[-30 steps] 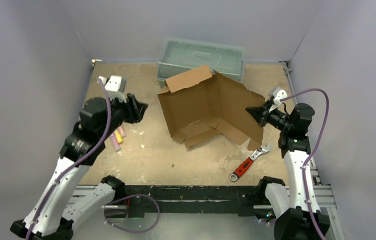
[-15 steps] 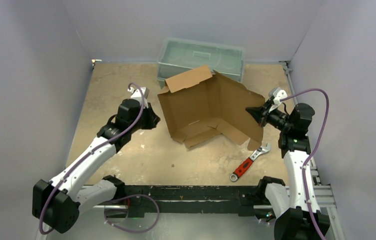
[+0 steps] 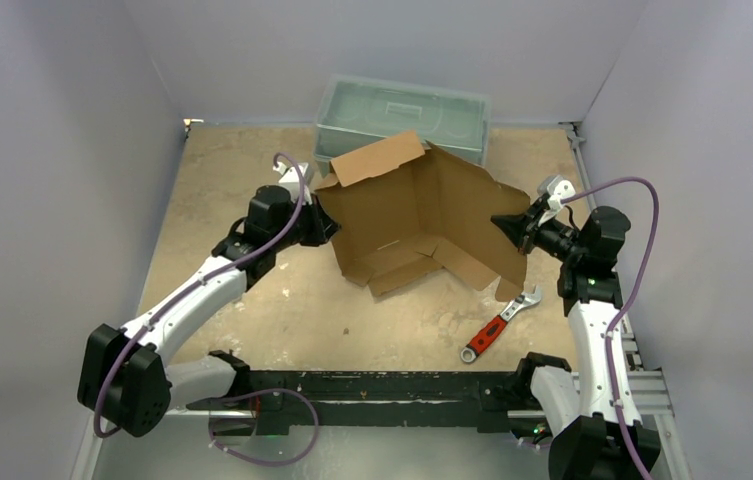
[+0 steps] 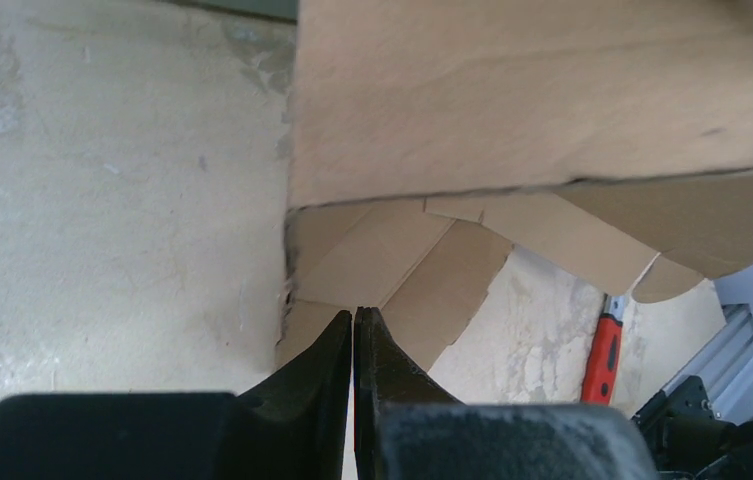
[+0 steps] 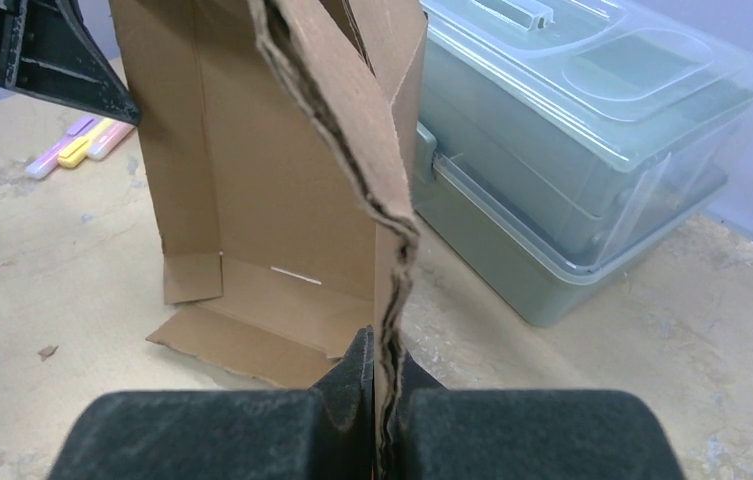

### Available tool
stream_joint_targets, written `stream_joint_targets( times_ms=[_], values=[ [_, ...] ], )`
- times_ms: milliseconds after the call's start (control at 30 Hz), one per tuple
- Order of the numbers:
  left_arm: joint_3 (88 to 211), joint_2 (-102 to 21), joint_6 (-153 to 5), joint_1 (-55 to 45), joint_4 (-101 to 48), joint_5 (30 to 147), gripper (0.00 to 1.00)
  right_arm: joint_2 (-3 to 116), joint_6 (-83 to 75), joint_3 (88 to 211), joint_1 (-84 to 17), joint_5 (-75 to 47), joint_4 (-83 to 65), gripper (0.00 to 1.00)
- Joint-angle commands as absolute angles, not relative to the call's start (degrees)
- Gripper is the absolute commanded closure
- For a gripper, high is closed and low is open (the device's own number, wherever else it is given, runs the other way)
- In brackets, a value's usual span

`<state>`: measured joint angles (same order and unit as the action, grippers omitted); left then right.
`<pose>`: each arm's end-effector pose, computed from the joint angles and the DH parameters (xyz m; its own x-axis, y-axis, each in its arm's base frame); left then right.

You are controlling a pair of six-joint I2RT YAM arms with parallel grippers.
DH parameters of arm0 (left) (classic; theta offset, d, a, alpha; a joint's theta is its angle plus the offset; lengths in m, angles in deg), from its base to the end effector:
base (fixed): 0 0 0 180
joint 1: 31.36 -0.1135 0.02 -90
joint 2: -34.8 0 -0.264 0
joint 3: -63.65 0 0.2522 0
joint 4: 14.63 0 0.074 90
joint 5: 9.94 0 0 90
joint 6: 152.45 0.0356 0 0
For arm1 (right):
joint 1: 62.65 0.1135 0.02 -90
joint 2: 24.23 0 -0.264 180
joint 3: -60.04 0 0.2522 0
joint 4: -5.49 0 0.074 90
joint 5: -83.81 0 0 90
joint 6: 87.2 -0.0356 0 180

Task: Fold the paper box

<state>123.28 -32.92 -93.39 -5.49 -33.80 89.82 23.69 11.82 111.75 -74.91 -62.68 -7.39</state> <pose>0.2372 -0.1217 0.2723 -0.6443 -0.2507 -0.7225 0.2732 0.8069 -0.5236 0.1892 -0.0107 0.3113 -0.0447 -0.0789 -0.9959 -0.7030 0.7107 -0.0247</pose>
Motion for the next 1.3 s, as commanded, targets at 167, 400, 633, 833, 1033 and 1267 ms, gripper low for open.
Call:
stream_joint_targets(
  times_ms=[167,400,633,833,1033,1267],
  values=[
    [127.5,-23.1,-91.5,-5.8,-42.5,78.2,0.93,22.6,12.6,112.7,-74.5,-63.3,-6.1,1.00],
    [123.3,-21.1,-93.1,-5.8,-44.8,72.6,0.92,22.9,12.4,112.6,-74.5,-63.5,-5.8,1.00],
    [124.9,-31.1,-93.1,-5.7,-32.2,85.3,0.98,22.5,12.5,112.5,-74.5,-63.5,-6.0,1.00],
    [127.1,-35.9,-94.8,-5.2,-26.3,91.4,0.98,22.6,12.6,112.4,-74.5,-66.8,-5.7,1.00],
    [126.4,-37.5,-95.6,-4.6,-24.9,91.4,0.98,22.0,13.0,112.3,-74.5,-72.1,-5.7,1.00],
    [124.8,-35.9,-96.1,-4.6,-25.9,87.0,0.98,22.0,16.2,112.0,-73.5,-73.7,-7.0,1.00]
  ],
)
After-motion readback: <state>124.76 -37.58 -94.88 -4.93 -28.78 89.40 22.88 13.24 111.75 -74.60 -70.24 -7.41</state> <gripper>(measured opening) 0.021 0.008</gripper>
